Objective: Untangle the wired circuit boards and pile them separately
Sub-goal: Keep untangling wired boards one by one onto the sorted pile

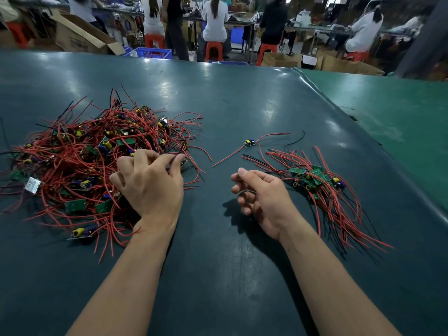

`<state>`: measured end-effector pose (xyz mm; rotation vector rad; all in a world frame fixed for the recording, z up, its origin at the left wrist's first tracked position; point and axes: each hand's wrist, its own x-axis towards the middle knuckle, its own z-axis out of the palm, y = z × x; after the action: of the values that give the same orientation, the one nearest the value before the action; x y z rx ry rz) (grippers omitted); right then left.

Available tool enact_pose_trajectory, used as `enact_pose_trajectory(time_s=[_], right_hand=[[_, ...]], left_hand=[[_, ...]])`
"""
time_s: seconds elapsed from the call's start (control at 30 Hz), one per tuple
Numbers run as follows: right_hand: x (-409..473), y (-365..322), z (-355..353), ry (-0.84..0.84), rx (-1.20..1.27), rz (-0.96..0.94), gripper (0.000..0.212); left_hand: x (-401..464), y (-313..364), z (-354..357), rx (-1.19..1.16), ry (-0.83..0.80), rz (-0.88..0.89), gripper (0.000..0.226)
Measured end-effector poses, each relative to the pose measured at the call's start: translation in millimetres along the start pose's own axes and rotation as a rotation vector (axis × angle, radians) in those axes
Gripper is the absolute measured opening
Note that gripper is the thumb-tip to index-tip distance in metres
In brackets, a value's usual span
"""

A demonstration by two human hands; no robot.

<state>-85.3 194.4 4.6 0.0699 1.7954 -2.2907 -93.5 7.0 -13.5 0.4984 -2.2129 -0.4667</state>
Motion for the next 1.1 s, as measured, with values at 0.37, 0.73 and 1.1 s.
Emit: enact_pose_trajectory(time_s=[0.37, 0.73, 1.1], right_hand=[[3.4, 4.3, 1.9, -0.047, 0.0, -0.04, 0.022], [5.3, 0.0, -1.9, 0.135, 0.114, -0.274, 0.008], [1.1, -16.2, -15.2, 0.245, 0.586, -0.252, 0.011]], left_hand=[[-17.1, 24.5, -11.8, -0.425, 0.261, 0.534, 0.019], [-31.0, 30.2, -15.6, -0.529, 0.323, 0.614, 0.02], [-32.0, 28.6, 3.2, -0.998, -0.342, 0.12, 0.029]])
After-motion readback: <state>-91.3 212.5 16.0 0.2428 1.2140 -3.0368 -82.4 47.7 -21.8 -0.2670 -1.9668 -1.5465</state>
